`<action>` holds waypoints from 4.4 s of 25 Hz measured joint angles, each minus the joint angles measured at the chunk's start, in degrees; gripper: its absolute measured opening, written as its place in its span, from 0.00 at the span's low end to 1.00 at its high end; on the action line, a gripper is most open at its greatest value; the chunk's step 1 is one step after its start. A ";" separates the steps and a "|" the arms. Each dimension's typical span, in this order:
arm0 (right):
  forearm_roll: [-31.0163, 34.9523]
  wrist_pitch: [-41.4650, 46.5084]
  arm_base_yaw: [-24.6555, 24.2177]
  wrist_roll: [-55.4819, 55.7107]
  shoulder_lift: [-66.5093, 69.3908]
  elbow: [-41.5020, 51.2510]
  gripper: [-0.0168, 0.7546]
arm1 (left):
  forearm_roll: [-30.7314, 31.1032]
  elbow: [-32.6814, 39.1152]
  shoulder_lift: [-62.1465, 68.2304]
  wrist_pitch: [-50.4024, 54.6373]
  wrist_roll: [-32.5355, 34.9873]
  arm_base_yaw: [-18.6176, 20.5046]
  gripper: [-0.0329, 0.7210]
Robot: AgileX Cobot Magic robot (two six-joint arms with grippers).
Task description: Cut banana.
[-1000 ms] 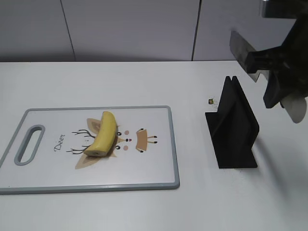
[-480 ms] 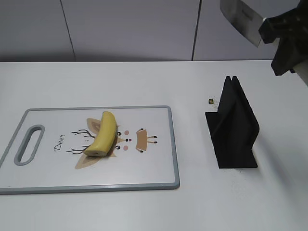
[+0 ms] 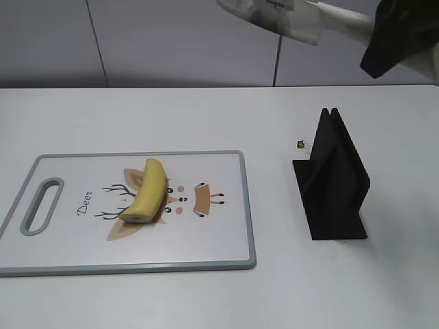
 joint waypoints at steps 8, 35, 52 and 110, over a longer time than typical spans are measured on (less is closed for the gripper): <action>4.99 0.00 0.00 -22.87 5.48 -1.05 0.23 | -5.96 -14.65 23.01 2.39 26.92 0.00 0.81; 12.45 -7.44 9.07 -42.72 20.17 -3.08 0.23 | -3.22 -29.67 65.05 1.66 51.34 -17.14 0.83; 13.32 -8.25 9.07 -42.84 21.61 -4.60 0.23 | -3.02 -29.71 72.22 0.50 51.16 -17.14 0.49; 10.76 -23.43 9.52 -37.85 28.23 8.24 0.23 | 1.49 -15.84 80.51 -22.02 47.23 -22.91 0.04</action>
